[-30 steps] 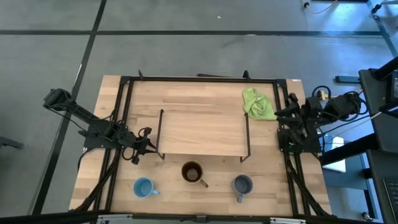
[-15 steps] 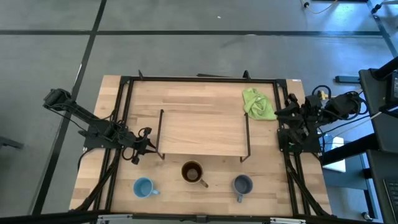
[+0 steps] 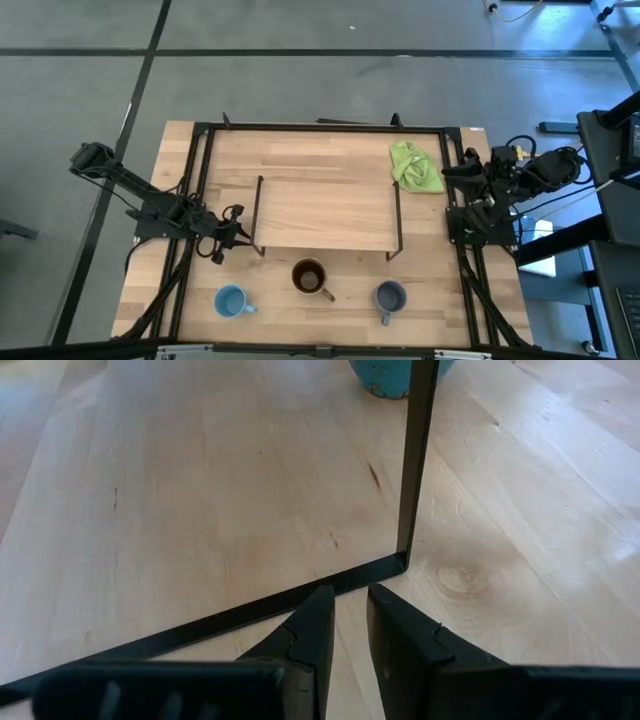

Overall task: Stack small to large cups/mugs on shelf
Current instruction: Put the green mug on the shelf

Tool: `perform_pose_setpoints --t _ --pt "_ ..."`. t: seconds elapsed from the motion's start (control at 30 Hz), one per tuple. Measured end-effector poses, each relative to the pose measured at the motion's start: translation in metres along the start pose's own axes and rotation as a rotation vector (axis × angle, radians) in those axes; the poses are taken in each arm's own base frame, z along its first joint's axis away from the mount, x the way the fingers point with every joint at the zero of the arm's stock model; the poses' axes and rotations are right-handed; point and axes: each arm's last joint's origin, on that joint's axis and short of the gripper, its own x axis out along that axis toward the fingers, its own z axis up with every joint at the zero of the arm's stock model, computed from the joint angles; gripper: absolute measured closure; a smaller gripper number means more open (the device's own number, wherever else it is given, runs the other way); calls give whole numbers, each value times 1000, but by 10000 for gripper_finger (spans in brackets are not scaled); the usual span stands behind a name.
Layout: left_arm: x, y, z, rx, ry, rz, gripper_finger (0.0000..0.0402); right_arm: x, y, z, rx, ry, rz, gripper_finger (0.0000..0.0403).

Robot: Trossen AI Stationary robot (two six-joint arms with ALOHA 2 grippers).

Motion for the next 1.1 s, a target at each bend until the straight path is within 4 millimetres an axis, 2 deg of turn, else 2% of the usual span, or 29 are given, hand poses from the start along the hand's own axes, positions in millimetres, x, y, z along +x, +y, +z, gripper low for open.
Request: perform_pose_setpoints --t 0.17,0.3,0.43,0.63,0.7,0.8,0.87,0.97,1.1 --pt "0 1 2 -8 -17 17 343 1 1 0 49 -3 1 287" --pt "-2 4 17 -20 -172 125 343 3 2 0 52 -5 2 287" --pt "-5 5 27 -47 -273 135 343 5 3 0 32 -9 3 287" --pt "-5 5 29 -62 -293 129 343 7 5 0 36 -19 7 287" --pt "-7 5 36 -213 -375 84 343 7 5 1 42 -23 9 287" --pt "-15 5 52 -529 -553 -92 343 8 7 3 81 -41 17 287" --pt "-23 7 63 -673 -681 -169 343 9 8 4 99 -61 26 287" --pt "-29 9 69 -716 -774 -170 343 9 10 7 108 -85 37 287" --pt "-30 13 70 -645 -813 4 343 9 10 9 122 -100 43 287"
